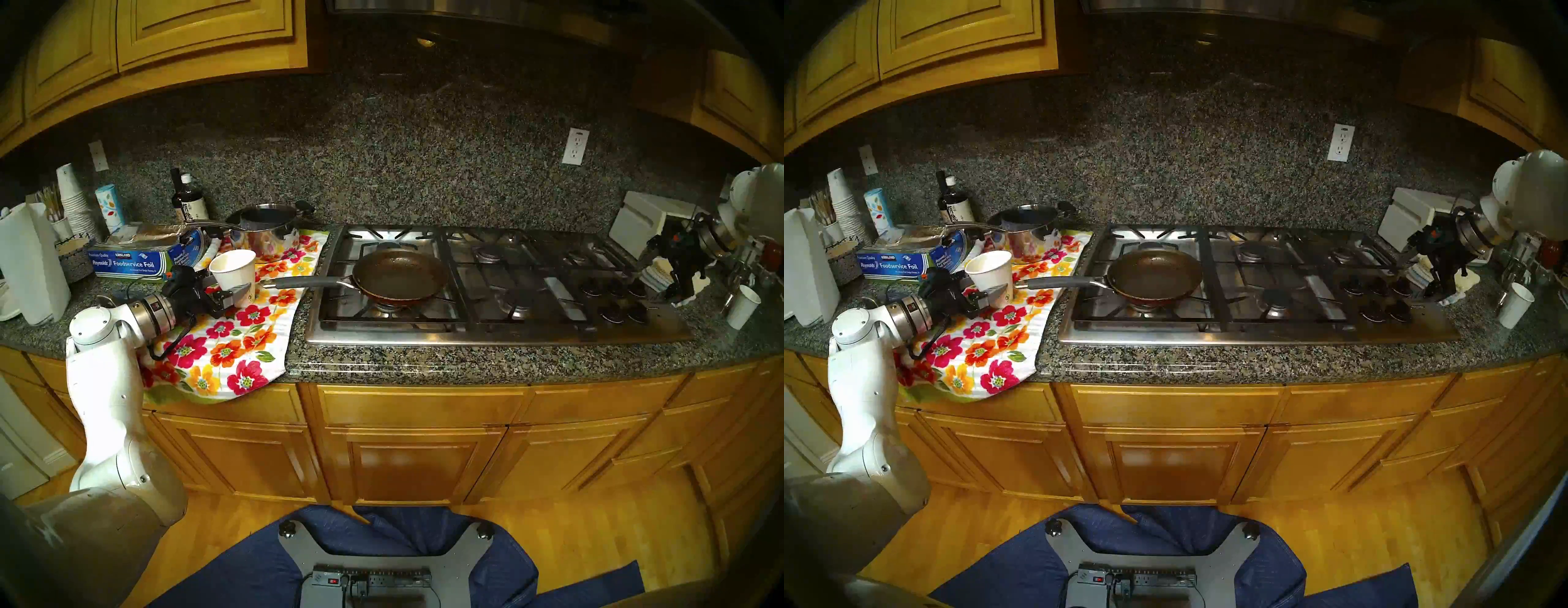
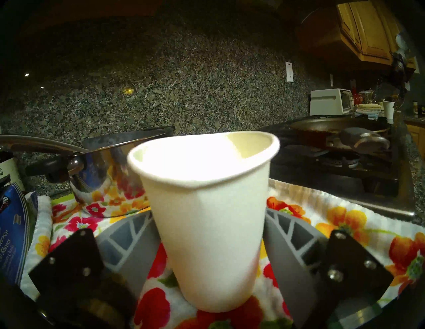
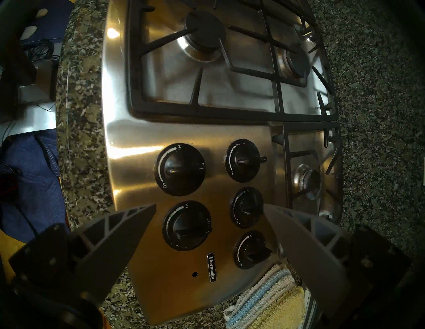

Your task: Pick up the water cup, pour water into the pot, turn on the stove

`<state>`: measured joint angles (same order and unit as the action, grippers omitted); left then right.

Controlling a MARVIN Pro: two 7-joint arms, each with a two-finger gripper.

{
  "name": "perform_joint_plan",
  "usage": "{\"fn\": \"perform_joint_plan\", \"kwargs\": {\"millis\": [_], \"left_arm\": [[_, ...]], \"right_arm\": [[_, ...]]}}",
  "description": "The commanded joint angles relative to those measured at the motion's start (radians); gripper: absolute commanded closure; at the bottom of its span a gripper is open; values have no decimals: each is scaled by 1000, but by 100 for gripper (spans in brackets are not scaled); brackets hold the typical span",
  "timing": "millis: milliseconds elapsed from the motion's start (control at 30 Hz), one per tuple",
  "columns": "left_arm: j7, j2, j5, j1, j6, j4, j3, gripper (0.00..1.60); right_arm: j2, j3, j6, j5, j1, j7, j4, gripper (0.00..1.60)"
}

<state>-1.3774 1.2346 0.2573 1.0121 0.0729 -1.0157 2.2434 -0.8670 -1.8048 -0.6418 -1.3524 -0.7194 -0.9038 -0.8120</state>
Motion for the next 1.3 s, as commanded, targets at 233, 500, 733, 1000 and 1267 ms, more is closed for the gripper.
{"fn": "perform_joint_plan", "kwargs": {"millis": [233,500,733,1000,1267], "left_arm": [[-24,2,-7,-42,-32,-101,-28,57],[-16,6,-3,-58,-63,-129,-34,56],[-3,11,2,-88,-82,-144,-49,55],[28,7,19,-132,-93,-144,-82,57],[44,13,39,-156,-98,-159,-130,58]], "right_arm": [[-4,-1,-1,-1,-27,2,20,0],[-4,-1,-1,-1,-27,2,20,0],[-4,-1,-1,-1,-27,2,20,0],[-5,-1,-1,-1,-26,2,20,0],[-5,-1,-1,-2,-26,2,20,0]]}}
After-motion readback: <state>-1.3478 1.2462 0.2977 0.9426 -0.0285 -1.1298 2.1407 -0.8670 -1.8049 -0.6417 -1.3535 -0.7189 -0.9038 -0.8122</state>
